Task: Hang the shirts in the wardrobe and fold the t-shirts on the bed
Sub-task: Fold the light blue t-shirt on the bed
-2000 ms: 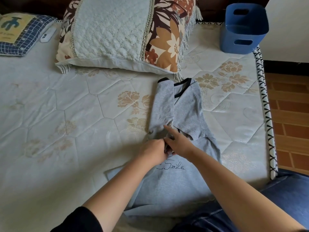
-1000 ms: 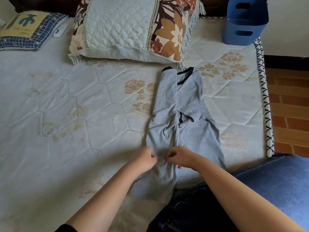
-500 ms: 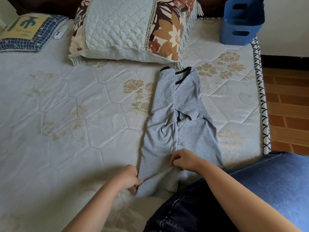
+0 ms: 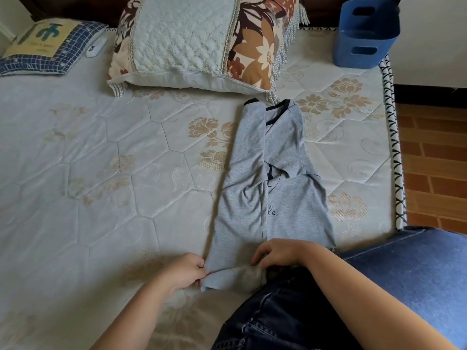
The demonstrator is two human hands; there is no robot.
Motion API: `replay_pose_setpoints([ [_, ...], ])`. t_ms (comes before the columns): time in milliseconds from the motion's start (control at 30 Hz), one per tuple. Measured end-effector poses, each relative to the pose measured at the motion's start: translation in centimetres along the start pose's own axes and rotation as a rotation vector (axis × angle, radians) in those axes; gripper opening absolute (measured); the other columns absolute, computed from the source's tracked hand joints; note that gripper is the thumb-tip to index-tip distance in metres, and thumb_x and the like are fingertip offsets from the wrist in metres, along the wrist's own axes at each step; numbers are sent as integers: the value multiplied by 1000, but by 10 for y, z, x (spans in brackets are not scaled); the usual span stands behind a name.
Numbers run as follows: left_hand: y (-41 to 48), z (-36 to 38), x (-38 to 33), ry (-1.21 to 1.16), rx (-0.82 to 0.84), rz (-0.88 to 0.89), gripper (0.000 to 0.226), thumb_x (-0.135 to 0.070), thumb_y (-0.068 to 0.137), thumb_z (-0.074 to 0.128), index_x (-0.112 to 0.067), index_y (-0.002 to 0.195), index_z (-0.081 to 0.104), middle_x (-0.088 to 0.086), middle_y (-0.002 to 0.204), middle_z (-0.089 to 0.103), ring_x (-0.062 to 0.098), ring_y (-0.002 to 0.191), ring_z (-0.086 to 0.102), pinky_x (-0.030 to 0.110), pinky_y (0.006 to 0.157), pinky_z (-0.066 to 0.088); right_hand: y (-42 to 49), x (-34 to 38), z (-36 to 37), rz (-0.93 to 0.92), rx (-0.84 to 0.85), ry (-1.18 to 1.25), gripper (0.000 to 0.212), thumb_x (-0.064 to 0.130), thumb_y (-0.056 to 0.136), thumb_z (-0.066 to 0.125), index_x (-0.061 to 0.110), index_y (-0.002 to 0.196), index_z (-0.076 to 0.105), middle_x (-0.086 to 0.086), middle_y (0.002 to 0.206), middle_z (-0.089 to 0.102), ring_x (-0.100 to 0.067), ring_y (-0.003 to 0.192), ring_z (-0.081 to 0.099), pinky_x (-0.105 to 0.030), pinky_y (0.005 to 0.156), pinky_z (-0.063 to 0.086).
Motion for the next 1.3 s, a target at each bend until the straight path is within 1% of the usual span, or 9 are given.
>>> replay_pose_setpoints([
  [200,5,-3,-6,362,-78,0,34,-33,88,61,-18,62,46,-6,60,47,10,58,46,22,50,29,-2,0,1,6,22,-61,32,18,93,51,18,123,61,7,110,56,-5,93,50,-8,73,39],
  [367,-5,-10,-36,435,-231,60,36,-31,80,71,-16,90,39,2,94,51,20,90,53,28,69,39,-5,-9,-6,-23,-7,11,24,16,92,51,20,110,66,8,99,63,-3,87,57,-16,83,46],
  [433,-6,-12,-53,447,-306,158,38,-34,80,70,-19,94,38,-1,94,50,18,87,52,29,71,39,-7,-15,-12,-26,-68,108,22,8,91,49,17,102,66,-1,89,65,-10,80,61,-22,80,49],
  [533,1,0,-77,335,-297,293,28,-34,84,66,-19,91,43,-8,81,49,15,77,50,29,71,41,-13,-18,-35,-47,-379,320,27,-4,88,45,14,82,64,-2,66,58,-6,55,55,-17,60,46],
  [667,15,22,-114,174,-211,416,10,-27,89,60,-21,89,52,-13,75,53,12,81,56,23,70,41,-37,-41,-73,83,-904,211,18,4,88,49,17,94,62,2,82,59,-14,74,52,-24,65,37],
  [867,33,46,-159,103,-172,432,6,-21,90,55,-16,94,56,-5,79,56,15,77,54,27,74,43,-67,-81,-90,306,-1096,270,35,7,84,57,3,118,52,-18,122,46,-30,97,50,-30,77,38],
  [967,36,51,-165,93,-141,407,7,-21,91,54,-17,85,55,-2,76,60,11,67,54,25,65,42,-74,-94,-85,463,-996,302,48,17,83,66,-3,120,43,-21,120,50,-37,110,51,-35,84,41],
  [1100,37,49,-158,35,-139,361,20,-16,90,50,-17,71,52,6,76,67,18,71,61,32,72,50,-73,-98,-73,519,-665,287,31,28,79,74,5,81,54,-6,74,55,-24,77,56,-27,62,39],
  [1300,39,33,-127,21,-168,288,27,-13,91,47,-16,64,53,-4,60,61,10,57,58,26,66,52,-70,-85,-67,444,-489,156,16,13,81,57,10,67,51,-3,62,52,-15,54,46,-23,51,36],
])
Point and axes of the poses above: each hand's wrist, its own y-axis towards the middle knuckle, its own z-axis out of the palm, x = y × z, the point moved 5 cm from there along y, towards the middle knuckle
